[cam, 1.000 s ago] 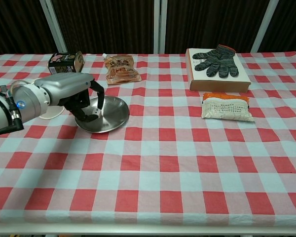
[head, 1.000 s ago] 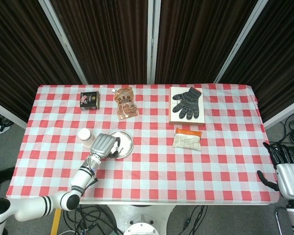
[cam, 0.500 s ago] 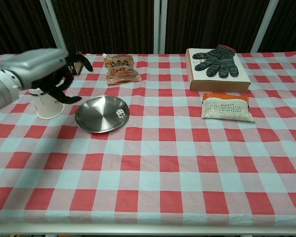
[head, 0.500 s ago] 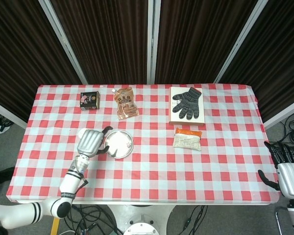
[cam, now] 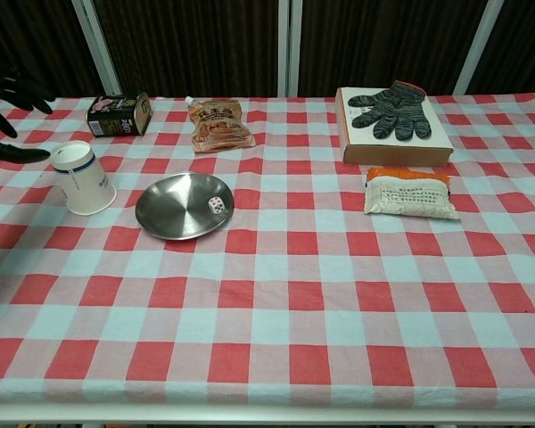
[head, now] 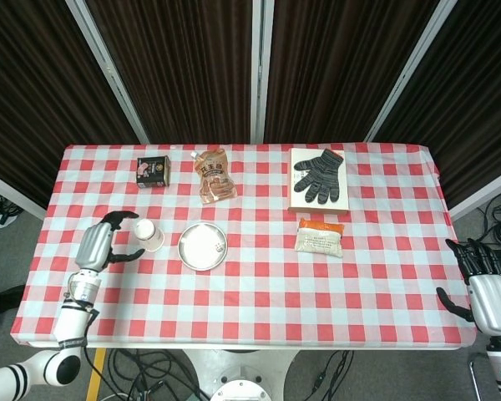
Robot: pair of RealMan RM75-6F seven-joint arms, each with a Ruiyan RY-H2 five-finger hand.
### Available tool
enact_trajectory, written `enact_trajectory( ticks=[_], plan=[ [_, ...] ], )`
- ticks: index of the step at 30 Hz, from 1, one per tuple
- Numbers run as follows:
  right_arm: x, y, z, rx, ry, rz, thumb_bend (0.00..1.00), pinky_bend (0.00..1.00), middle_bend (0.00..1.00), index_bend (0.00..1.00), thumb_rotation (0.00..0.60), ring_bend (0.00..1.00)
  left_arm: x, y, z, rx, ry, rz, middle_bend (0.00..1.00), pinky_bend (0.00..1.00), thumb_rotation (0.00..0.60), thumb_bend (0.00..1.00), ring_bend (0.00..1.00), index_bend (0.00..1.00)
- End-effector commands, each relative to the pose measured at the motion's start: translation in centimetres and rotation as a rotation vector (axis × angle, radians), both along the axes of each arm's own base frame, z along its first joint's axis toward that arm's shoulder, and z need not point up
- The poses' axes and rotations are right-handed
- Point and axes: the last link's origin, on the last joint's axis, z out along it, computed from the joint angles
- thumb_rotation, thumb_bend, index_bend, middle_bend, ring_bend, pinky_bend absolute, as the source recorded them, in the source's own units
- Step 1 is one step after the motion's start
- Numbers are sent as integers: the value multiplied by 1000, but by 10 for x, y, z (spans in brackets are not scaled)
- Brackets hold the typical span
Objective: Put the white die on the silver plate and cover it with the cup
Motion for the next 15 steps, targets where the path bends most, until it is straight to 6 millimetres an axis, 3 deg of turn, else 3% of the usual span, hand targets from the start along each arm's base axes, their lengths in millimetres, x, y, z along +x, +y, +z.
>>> enact_trajectory(
  ticks=[1,9,15],
  plan=[
    [0,1,2,-7,7,2,221,69,157,79,600,0,-19,14,-17,-57,-55,79,162,205,600,92,87,233],
    [2,2,5,-13,16,-3,221,69,157,79,600,0,-30,34,-39,-86,-161,146,162,197,600,92,87,233],
    [3,2,3,-11,18,-10,221,69,156,79,600,0,-25,37,-46,-135,-234,146,162,197,600,91,87,241]
  ],
)
